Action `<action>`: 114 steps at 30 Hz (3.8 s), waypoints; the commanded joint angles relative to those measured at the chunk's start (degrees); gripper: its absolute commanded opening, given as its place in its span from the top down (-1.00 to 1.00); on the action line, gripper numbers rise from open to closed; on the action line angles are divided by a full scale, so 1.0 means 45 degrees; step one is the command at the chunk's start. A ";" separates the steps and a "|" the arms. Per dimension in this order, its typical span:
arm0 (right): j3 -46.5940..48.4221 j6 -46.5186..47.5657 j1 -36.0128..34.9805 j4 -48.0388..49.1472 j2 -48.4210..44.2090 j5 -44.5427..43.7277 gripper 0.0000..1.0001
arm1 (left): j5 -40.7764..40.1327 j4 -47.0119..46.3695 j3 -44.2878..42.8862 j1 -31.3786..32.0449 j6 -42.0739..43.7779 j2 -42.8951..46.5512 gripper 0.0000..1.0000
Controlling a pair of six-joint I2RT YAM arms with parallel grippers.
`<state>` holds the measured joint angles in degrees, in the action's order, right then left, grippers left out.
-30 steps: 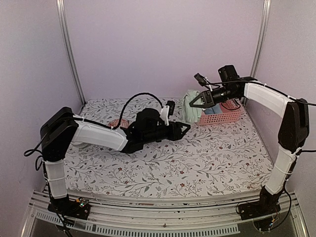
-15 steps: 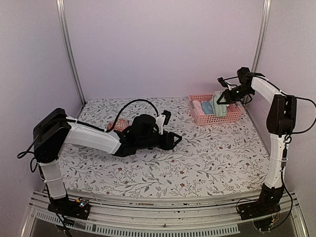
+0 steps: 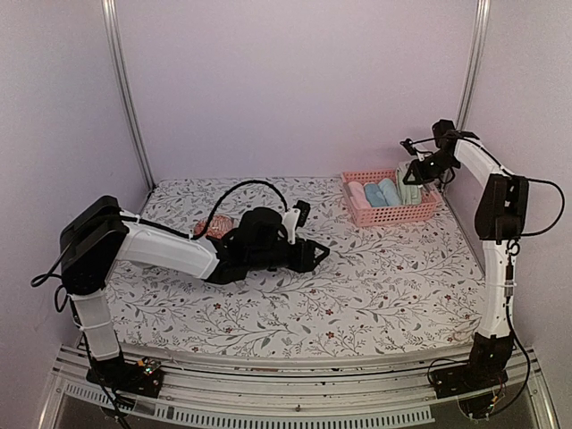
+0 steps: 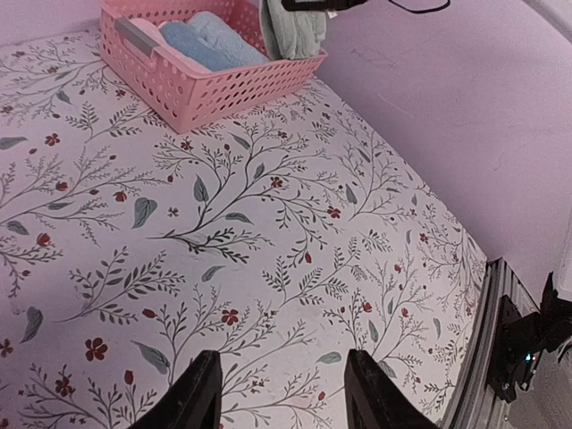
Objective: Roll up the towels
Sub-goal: Place the towel in the bin, then reset both arms
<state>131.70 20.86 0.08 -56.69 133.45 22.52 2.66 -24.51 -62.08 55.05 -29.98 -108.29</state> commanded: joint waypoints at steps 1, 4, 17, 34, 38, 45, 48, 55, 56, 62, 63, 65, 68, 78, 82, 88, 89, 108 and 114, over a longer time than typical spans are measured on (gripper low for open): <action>0.0525 -0.0563 0.0036 0.0526 0.0777 -0.0703 0.90 | 0.0137 0.0072 -0.0031 0.0101 0.0129 -0.0115 0.02; 0.0757 -0.0595 0.0042 0.0703 0.1037 -0.1428 0.90 | 0.0126 0.0124 -0.0068 0.0123 0.0144 -0.0149 0.02; 0.1029 -0.0439 0.0197 0.1305 0.1254 -0.2127 0.87 | 0.0240 0.0239 -0.0246 0.0227 0.0054 -0.0380 0.04; 0.1176 -0.0371 0.0199 0.2082 0.2641 -0.2682 0.84 | 0.0454 0.0234 -0.0247 0.0278 0.0087 -0.0534 0.06; 0.1298 -0.0521 0.0198 0.2408 0.3056 -0.2768 0.73 | 0.0428 0.0450 -0.0305 0.0292 0.0008 -0.0604 0.07; 0.1381 -0.0452 0.0186 0.2744 0.3453 -0.2715 0.28 | 0.0465 0.0514 -0.0346 0.0306 -0.0068 -0.0761 0.07; 0.1392 -0.0404 0.0196 0.2799 0.3408 -0.2698 0.08 | 0.0486 0.0682 -0.0449 0.0325 -0.0087 -0.0847 0.07; 0.1369 -0.0320 0.0187 0.2831 0.2906 -0.2605 -0.28 | 0.0580 0.0658 -0.0478 0.0344 -0.0135 -0.1366 0.07; 0.1360 -0.0320 0.0196 0.2804 0.2845 -0.2559 -0.30 | 0.0606 0.0657 -0.0490 0.0358 -0.0135 -0.1395 0.07; 0.1360 -0.0567 0.0190 0.2795 0.2557 -0.2042 -0.32 | 0.0688 0.0606 -0.0525 0.0358 -0.0077 -0.1472 0.07; 0.1364 -0.0621 0.0212 0.2822 0.2553 -0.1942 -0.29 | 0.0693 0.0606 -0.0520 0.0349 -0.0062 -0.1481 0.07; 0.1361 -0.0768 0.0243 0.2869 0.2626 -0.1715 -0.22 | 0.0699 0.0641 -0.0520 0.0363 -0.0011 -0.1481 0.07; 0.1377 -0.0941 0.0239 0.2938 0.2869 -0.1607 -0.10 | 0.0681 0.0690 -0.0505 0.0350 0.0038 -0.1487 0.07; 0.1213 -0.0935 0.0293 0.2456 0.2672 -0.1034 -0.03 | 0.0432 0.1414 -0.0758 0.0308 0.0546 -0.1113 0.08; 0.0262 -0.1151 0.0379 0.2716 0.0843 -0.0772 -0.25 | 0.0036 0.2344 -0.1101 0.0153 0.1277 -0.0342 0.06; -0.1749 -0.1068 0.0412 0.3041 -0.2160 -0.0101 -0.42 | -0.0214 0.3938 -0.1369 -0.0739 0.2007 0.0663 0.02; -0.2260 -0.1026 0.0420 0.3133 -0.2612 0.0076 -0.44 | -0.0218 0.4118 -0.1339 -0.0950 0.2095 0.0868 0.02; -1.2669 -0.1072 0.0441 0.6936 -1.2521 0.1795 -0.98 | -0.3174 0.8573 -0.3275 -0.3550 0.4867 0.3801 -0.34; -1.2653 -0.2699 0.0436 0.7953 -1.4061 -0.0097 -0.98 | -0.4610 0.9464 -0.4939 -0.3561 0.6078 0.4109 -0.43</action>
<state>75.02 14.00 1.83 -26.13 74.15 27.53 -12.32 14.15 -79.31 39.83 -7.90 -92.03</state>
